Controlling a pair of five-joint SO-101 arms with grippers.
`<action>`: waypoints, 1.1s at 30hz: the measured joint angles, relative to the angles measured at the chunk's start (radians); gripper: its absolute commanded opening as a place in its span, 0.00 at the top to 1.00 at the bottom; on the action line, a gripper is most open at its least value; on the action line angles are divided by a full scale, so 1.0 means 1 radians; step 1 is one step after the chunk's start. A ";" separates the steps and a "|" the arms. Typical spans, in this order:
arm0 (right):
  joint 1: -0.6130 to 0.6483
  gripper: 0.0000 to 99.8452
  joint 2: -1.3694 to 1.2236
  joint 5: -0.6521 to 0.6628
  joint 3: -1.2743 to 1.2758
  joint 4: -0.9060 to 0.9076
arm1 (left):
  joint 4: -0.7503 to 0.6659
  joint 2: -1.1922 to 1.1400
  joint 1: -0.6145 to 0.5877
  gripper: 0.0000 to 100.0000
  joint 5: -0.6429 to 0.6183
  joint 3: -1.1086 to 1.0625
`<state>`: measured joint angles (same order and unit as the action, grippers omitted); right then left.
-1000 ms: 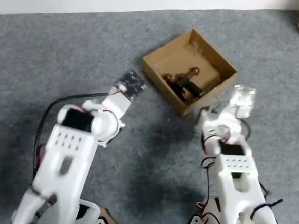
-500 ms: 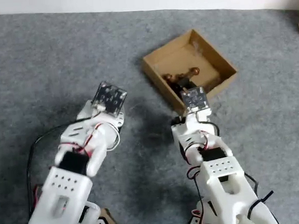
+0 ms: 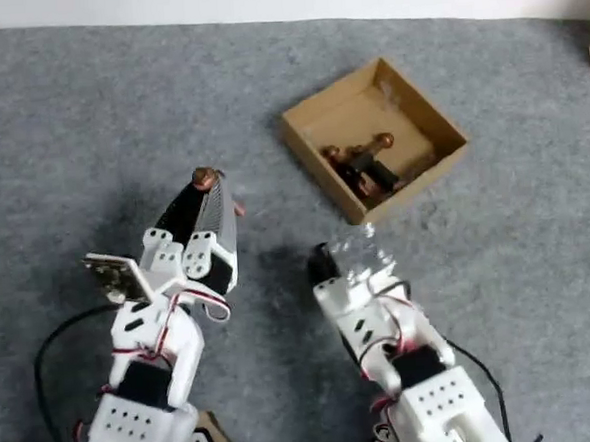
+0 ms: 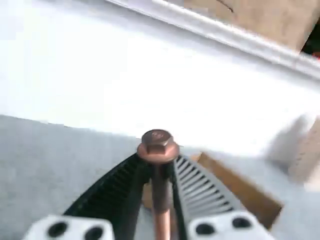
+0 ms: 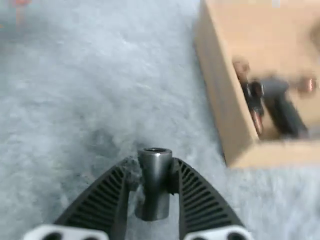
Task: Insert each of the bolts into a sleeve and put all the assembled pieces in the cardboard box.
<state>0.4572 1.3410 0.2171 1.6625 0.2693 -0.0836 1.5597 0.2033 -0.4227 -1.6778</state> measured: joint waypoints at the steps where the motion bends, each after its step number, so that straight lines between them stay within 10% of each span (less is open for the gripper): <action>1: 0.009 1.00 0.057 0.037 0.006 0.000 | 0.038 0.032 0.002 0.99 -0.018 0.000; 11: 0.043 1.00 0.459 0.161 0.011 0.112 | 0.304 0.238 0.110 0.99 -0.138 0.005; 33: 0.124 1.00 0.459 0.203 0.011 0.206 | 0.196 0.239 0.212 0.99 -0.138 0.002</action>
<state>0.5815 1.7998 0.4196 1.6732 0.4749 0.1128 1.7990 0.4150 -0.5608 -1.6763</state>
